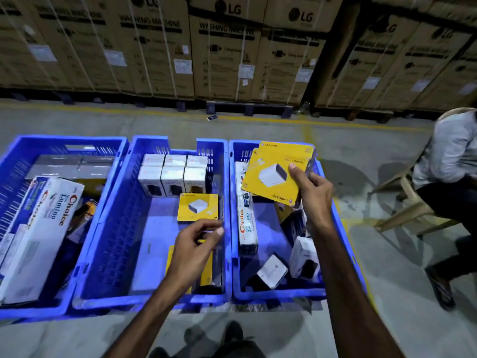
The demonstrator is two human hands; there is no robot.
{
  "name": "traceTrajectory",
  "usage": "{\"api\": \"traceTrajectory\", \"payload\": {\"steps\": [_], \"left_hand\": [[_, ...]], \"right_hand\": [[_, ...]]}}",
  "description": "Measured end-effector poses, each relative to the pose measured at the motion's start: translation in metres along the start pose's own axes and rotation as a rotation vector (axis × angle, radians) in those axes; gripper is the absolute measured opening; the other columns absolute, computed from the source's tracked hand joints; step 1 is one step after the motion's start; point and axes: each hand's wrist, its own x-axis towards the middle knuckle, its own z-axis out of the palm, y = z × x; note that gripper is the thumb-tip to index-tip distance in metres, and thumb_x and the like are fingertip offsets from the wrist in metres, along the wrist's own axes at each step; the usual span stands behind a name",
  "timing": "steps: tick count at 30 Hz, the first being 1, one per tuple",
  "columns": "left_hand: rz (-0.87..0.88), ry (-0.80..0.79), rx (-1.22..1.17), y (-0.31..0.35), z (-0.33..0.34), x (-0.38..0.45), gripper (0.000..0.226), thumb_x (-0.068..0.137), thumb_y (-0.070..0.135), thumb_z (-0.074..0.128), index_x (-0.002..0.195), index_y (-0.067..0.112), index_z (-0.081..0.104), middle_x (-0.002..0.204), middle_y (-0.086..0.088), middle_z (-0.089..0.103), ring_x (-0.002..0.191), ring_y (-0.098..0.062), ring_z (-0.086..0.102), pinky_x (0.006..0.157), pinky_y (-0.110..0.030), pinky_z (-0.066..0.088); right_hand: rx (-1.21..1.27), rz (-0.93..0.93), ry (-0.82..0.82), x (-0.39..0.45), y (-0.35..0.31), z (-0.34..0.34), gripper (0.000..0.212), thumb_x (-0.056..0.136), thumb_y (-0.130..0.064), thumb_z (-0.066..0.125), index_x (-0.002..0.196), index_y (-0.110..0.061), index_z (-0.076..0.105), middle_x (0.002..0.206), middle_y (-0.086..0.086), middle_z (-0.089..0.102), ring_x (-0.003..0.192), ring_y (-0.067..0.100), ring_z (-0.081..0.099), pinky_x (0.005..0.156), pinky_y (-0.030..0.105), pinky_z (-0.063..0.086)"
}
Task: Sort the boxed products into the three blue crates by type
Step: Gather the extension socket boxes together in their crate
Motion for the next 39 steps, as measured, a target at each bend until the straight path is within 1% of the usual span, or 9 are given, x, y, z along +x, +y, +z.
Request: {"api": "traceTrajectory", "payload": {"steps": [5,11,15,20,24,29,33,36,39], "left_hand": [[-0.110,0.073,-0.350,0.032,-0.002,0.015,0.020,0.094,0.030,0.070,0.107,0.015,0.071,0.113,-0.007,0.075,0.101,-0.032,0.075,0.072,-0.040,0.062],[-0.228,0.290,-0.611,0.018,-0.075,-0.010,0.024,0.081,0.038,0.075,0.084,0.021,0.058,0.089,-0.005,0.071,0.080,-0.024,0.072,0.068,-0.036,0.055],[-0.265,0.432,-0.725,-0.002,-0.130,-0.037,0.039,0.078,0.036,0.085,0.105,0.018,0.061,0.105,-0.010,0.073,0.085,-0.026,0.074,0.069,-0.035,0.055],[-0.206,0.657,-0.775,-0.015,-0.199,-0.067,0.020,0.083,0.027,0.075,0.101,0.020,0.070,0.089,0.000,0.078,0.068,-0.015,0.070,0.056,-0.025,0.055],[-0.057,0.908,-0.535,-0.028,-0.271,-0.084,0.016,0.093,0.012,0.075,0.098,0.013,0.059,0.069,0.000,0.072,0.055,-0.014,0.065,0.058,-0.030,0.056],[0.030,1.056,-0.040,-0.028,-0.338,-0.075,0.032,0.083,0.013,0.087,0.091,0.026,0.059,0.076,0.006,0.066,0.062,-0.007,0.061,0.065,-0.030,0.052],[-0.076,0.882,0.400,-0.046,-0.373,-0.043,0.031,0.077,0.035,0.091,0.087,0.022,0.064,0.080,0.002,0.069,0.075,-0.022,0.066,0.072,-0.039,0.053],[-0.210,0.664,0.707,-0.057,-0.383,-0.022,0.038,0.082,0.053,0.080,0.101,0.023,0.069,0.098,-0.005,0.077,0.095,-0.032,0.071,0.077,-0.040,0.054],[-0.296,0.410,0.861,-0.068,-0.388,-0.003,0.041,0.086,0.062,0.069,0.089,0.021,0.063,0.097,-0.005,0.075,0.098,-0.034,0.070,0.072,-0.039,0.050]], "right_hand": [[0.294,0.038,-0.245,-0.061,-0.020,0.048,0.033,0.091,-0.034,0.077,0.110,-0.007,0.080,0.107,0.013,0.079,0.099,0.031,0.076,0.087,0.045,0.061],[0.241,0.071,-0.446,-0.116,-0.002,0.131,0.045,0.087,-0.041,0.081,0.107,-0.001,0.077,0.111,0.030,0.073,0.105,0.040,0.073,0.092,0.066,0.055],[0.168,0.077,-0.627,-0.155,0.006,0.179,0.025,0.091,-0.032,0.078,0.097,-0.009,0.082,0.108,0.024,0.076,0.104,0.039,0.073,0.090,0.050,0.060],[0.018,-0.038,-0.834,-0.191,0.017,0.233,0.089,0.084,-0.072,0.069,0.086,0.016,0.056,0.094,0.040,0.053,0.077,0.029,0.053,0.078,0.043,0.041],[-0.147,-0.020,-0.810,-0.199,0.013,0.272,0.080,0.084,-0.076,0.065,0.104,0.001,0.074,0.114,0.026,0.069,0.114,0.029,0.067,0.100,0.055,0.051],[-0.653,-0.235,-0.931,-0.183,-0.013,0.341,0.045,0.069,-0.084,0.053,0.074,-0.046,0.076,0.074,-0.007,0.075,0.081,0.017,0.069,0.084,0.040,0.057],[-1.076,-0.371,-1.153,-0.182,-0.028,0.397,0.043,0.086,-0.063,0.060,0.076,-0.022,0.069,0.084,-0.001,0.071,0.089,0.026,0.071,0.078,0.035,0.053],[-1.408,-0.462,-1.232,-0.188,-0.019,0.437,0.048,0.090,-0.063,0.051,0.107,-0.021,0.069,0.108,0.004,0.065,0.101,0.028,0.065,0.091,0.040,0.052],[-1.590,-0.305,-1.434,-0.193,-0.016,0.456,0.049,0.104,-0.048,0.047,0.066,-0.017,0.052,0.062,-0.003,0.059,0.048,0.012,0.052,0.058,0.019,0.046]]}}
